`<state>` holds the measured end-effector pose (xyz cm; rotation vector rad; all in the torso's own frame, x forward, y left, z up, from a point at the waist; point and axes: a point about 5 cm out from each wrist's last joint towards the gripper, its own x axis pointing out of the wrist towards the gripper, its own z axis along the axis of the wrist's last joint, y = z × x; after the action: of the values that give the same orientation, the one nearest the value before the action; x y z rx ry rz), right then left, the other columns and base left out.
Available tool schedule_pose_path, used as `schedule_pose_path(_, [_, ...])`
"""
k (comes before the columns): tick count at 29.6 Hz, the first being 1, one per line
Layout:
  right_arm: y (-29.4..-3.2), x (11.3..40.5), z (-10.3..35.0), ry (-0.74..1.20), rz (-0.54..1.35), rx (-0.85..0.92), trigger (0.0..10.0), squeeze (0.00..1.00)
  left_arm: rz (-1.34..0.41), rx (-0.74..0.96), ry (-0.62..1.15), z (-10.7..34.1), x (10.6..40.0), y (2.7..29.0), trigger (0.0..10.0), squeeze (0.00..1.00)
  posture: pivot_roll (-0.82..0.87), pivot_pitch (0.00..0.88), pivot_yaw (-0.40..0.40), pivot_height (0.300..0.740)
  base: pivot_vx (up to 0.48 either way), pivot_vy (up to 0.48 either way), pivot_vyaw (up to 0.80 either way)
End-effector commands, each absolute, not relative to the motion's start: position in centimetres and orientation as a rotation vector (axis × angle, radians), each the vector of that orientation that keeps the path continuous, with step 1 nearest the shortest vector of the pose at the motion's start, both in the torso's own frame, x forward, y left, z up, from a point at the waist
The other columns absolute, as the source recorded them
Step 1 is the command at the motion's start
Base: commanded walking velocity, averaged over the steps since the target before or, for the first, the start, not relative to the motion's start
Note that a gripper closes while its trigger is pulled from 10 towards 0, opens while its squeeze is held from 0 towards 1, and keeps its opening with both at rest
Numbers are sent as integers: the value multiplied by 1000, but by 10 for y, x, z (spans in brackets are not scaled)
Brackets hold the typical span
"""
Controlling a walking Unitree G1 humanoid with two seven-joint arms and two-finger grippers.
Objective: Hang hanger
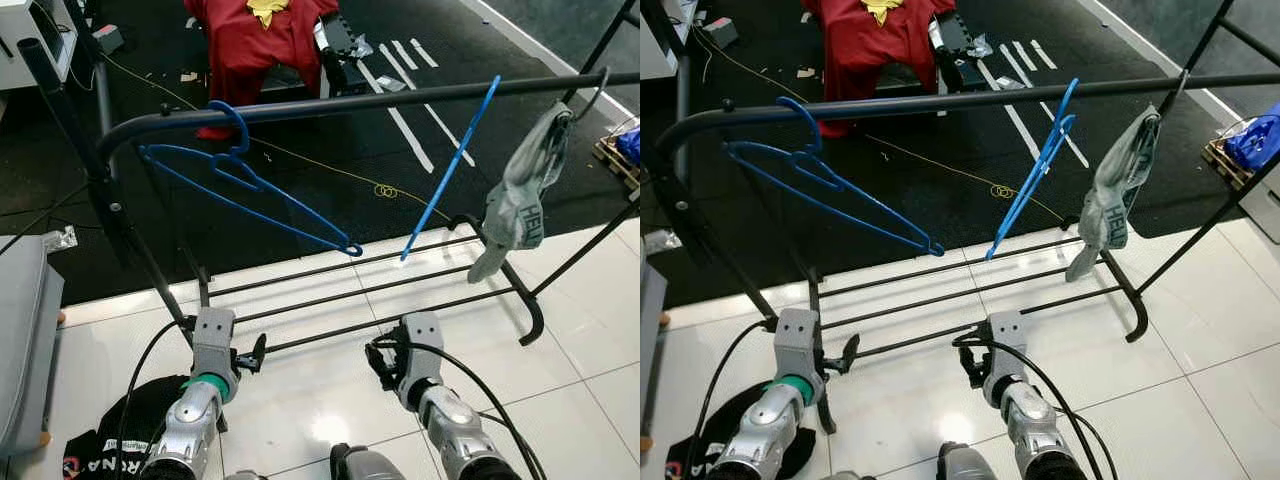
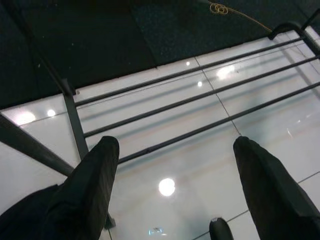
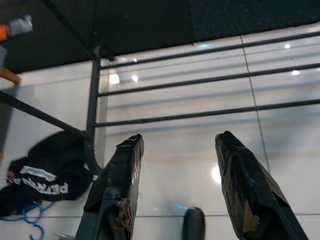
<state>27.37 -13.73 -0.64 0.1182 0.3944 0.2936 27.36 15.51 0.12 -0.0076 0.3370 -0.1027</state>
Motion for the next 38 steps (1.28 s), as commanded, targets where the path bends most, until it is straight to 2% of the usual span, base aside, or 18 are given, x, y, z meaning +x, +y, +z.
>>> schedule_pose_path(1, [-138,274,-6,386,293,132,10000,0,-101,-25,345,-1,271,154,10000,0,-52,80,16,740,0,0,0])
schedule_pose_path(3, [-135,275,-5,387,309,124,10000,0,-91,-48,334,2,274,156,10000,0,-55,74,4,740,0,0,0])
schedule_pose_path(12, [-130,287,5,378,361,85,10000,0,-90,-56,326,4,274,153,10000,0,-40,80,-16,740,0,-448,800])
schedule_pose_path(38, [-129,283,-1,433,404,81,10000,0,-15,-56,341,7,278,166,10000,0,-43,76,-29,740,0,0,0])
